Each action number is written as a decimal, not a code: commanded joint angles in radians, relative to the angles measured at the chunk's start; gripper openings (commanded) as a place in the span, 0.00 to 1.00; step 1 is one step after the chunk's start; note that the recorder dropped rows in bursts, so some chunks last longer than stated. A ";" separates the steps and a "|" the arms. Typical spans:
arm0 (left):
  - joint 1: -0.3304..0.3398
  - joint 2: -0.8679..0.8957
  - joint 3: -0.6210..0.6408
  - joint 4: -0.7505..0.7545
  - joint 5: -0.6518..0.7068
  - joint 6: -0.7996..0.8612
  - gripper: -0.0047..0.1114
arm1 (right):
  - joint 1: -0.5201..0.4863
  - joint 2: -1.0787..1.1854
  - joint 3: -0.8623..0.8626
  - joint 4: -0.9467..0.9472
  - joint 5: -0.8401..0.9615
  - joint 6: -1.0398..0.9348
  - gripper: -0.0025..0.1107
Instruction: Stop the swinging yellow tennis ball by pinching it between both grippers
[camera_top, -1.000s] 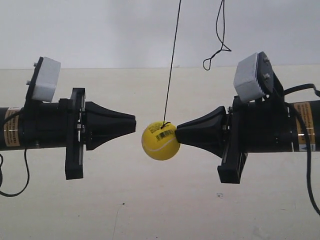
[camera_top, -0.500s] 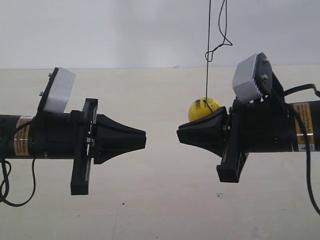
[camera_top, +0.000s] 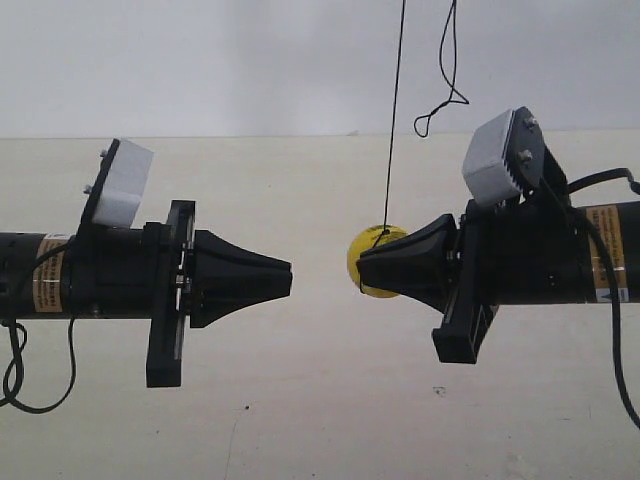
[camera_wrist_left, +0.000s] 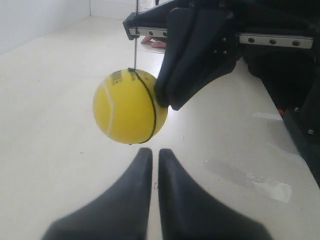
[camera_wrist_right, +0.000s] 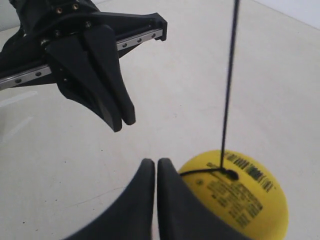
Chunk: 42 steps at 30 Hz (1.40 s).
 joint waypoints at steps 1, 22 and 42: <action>-0.006 0.002 0.005 -0.014 -0.009 0.003 0.08 | 0.001 -0.010 -0.002 0.000 0.000 0.005 0.02; -0.006 0.002 0.005 -0.014 -0.009 0.003 0.08 | 0.001 -0.010 -0.002 0.006 0.140 0.005 0.02; -0.006 0.002 0.005 -0.014 -0.009 0.003 0.08 | 0.001 -0.010 -0.002 0.126 0.289 -0.005 0.02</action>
